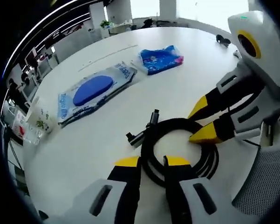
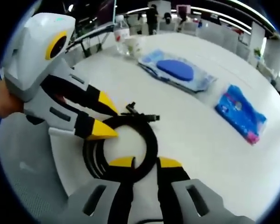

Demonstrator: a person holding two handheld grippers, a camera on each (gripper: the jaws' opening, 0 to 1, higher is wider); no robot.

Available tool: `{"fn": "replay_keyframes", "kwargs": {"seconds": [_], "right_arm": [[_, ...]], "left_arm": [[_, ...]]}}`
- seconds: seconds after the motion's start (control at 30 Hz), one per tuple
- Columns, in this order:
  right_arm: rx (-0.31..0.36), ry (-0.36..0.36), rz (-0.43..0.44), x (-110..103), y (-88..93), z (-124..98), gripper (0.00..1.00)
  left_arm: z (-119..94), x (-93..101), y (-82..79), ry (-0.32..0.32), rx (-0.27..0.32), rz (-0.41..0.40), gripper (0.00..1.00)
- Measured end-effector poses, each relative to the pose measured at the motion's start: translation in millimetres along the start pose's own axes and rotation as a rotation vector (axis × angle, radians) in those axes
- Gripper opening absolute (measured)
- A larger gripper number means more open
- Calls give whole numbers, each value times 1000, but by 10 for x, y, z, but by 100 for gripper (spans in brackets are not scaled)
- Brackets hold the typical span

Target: Arrange the tabletop items into an orderly group along one side of the table until the central work area is clear of visible clutter.

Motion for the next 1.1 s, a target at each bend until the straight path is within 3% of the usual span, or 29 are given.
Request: {"fn": "replay_keyframes", "kwargs": {"seconds": [0.17, 0.2, 0.23, 0.47, 1.1], "right_arm": [[-1, 23, -1, -5, 15, -4, 6], [2, 18, -4, -14, 15, -2, 5], [4, 29, -16, -25, 15, -4, 5], [3, 37, -12, -27, 6, -18, 4], [56, 27, 22, 2, -163, -64, 3]], "left_arm": [[28, 16, 5, 26, -2, -15, 15], [28, 26, -1, 33, -13, 19, 13], [33, 24, -14, 26, -17, 61, 13], [12, 5, -3, 16, 12, 8, 9], [-131, -128, -103, -2, 63, 21, 8]]}}
Point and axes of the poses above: the point that each gripper's makers call its tool centre point, and the gripper's own axes: z roughly forward along the fingers, x roughly to its right, y roughly out of its underside, the point moved 9 cm from there along -z, roughly backward along the fingers, and after that the axes turned 7 degrees about y, right-handed, at the moved point
